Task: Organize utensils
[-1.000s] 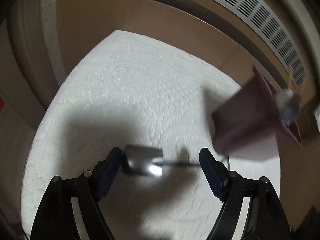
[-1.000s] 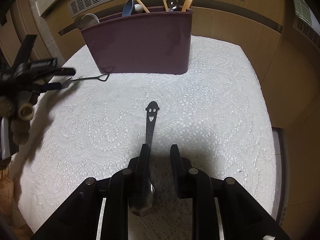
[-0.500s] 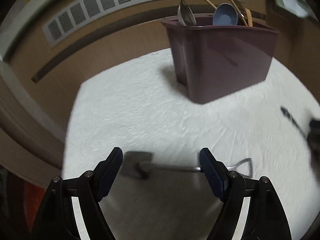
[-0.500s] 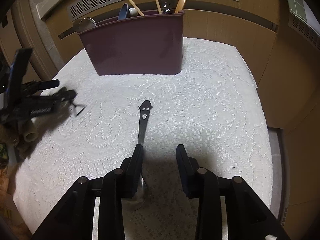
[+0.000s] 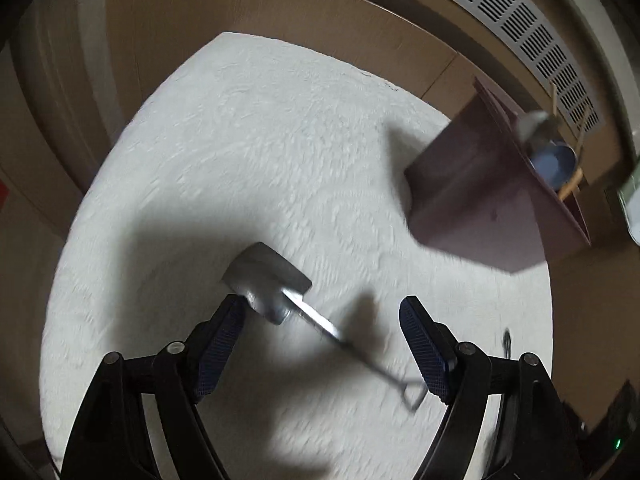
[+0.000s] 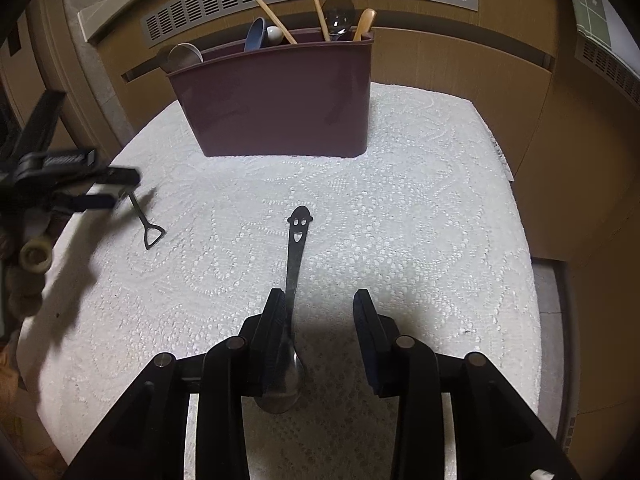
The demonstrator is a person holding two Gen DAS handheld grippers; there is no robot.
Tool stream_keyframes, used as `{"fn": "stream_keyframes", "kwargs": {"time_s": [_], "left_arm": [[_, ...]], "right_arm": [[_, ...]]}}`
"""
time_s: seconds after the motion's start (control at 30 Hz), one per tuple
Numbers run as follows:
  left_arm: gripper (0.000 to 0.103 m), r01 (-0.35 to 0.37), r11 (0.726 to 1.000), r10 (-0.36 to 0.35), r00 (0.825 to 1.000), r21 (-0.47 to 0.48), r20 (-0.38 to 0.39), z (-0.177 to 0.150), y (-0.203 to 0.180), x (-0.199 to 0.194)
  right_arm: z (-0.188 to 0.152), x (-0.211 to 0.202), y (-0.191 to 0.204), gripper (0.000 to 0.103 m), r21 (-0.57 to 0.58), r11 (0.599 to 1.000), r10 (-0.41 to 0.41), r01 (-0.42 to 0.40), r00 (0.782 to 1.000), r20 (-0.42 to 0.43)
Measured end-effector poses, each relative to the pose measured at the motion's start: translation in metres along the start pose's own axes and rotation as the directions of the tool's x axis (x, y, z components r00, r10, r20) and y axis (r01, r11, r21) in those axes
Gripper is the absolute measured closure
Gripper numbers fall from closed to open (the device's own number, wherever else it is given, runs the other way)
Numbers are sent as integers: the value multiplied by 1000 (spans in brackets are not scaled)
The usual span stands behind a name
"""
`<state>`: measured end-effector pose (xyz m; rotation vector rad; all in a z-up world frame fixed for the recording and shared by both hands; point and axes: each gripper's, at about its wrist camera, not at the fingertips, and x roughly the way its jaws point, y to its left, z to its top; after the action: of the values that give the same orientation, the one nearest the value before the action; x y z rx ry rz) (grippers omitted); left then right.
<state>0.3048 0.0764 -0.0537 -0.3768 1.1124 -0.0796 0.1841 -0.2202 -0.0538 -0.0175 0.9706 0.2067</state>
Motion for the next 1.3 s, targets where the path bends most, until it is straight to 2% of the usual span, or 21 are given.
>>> {"fn": "stream_keyframes", "kwargs": {"time_s": [0.07,0.13,0.2,0.27,0.43,0.5,0.6,0.67,0.7,0.8,0.9,1.03,1.07,1.13,1.17,1.23,1.3], "left_arm": [[23,-29,998,28,1000,53,14,6,-12,10],[23,-65,982,61,998,176,29,2,-31,18],[23,-113,940,98,993,321,62,-12,-52,23],[23,-152,896,124,988,417,94,-29,-63,25],[23,-135,863,98,990,487,101,-60,-47,5],[21,-137,852,97,990,505,105,-69,-34,-4],[20,-135,865,105,990,483,90,-75,-10,-14],[20,-125,895,106,992,429,68,-74,-1,-15],[20,-99,914,87,995,393,49,-69,2,-15],[23,-22,961,17,1000,277,18,-46,4,-11],[33,-32,978,28,999,204,23,-21,-4,1],[36,-96,978,89,995,187,44,4,-14,20],[41,-122,969,112,992,212,62,6,-19,23],[60,-200,943,177,978,266,109,5,-27,28],[64,-215,934,185,974,284,130,2,-29,27],[68,-181,938,148,980,294,131,-8,-29,21],[69,-153,936,115,984,316,137,-26,-29,10]], "right_arm": [[-1,-1,-4,70,9,1000,-5,5,1000,-4],[1,4,-7,70,11,1000,-13,13,1000,-19],[5,11,-6,70,5,1000,-16,17,999,-38],[14,19,-1,68,-10,1000,-3,2,998,-57],[34,39,25,67,-93,996,-10,3,997,-83],[35,41,33,59,-133,991,-13,1,996,-89],[29,39,34,55,-185,983,-17,3,997,-75],[25,36,30,43,-189,982,-24,12,998,-60],[24,36,27,42,-181,983,-29,19,998,-56],[23,37,23,41,-152,988,-23,16,999,-40],[22,34,24,42,-157,987,-31,26,999,-30],[23,24,13,49,-110,993,-31,28,999,-22],[23,21,9,49,-97,995,-33,31,999,-19],[23,14,3,49,-75,997,-25,25,1000,-11],[22,10,1,49,-67,998,-20,19,1000,-10],[21,10,1,52,-58,998,-17,16,1000,-16],[23,15,3,64,-53,999,-7,5,999,-38]]}}
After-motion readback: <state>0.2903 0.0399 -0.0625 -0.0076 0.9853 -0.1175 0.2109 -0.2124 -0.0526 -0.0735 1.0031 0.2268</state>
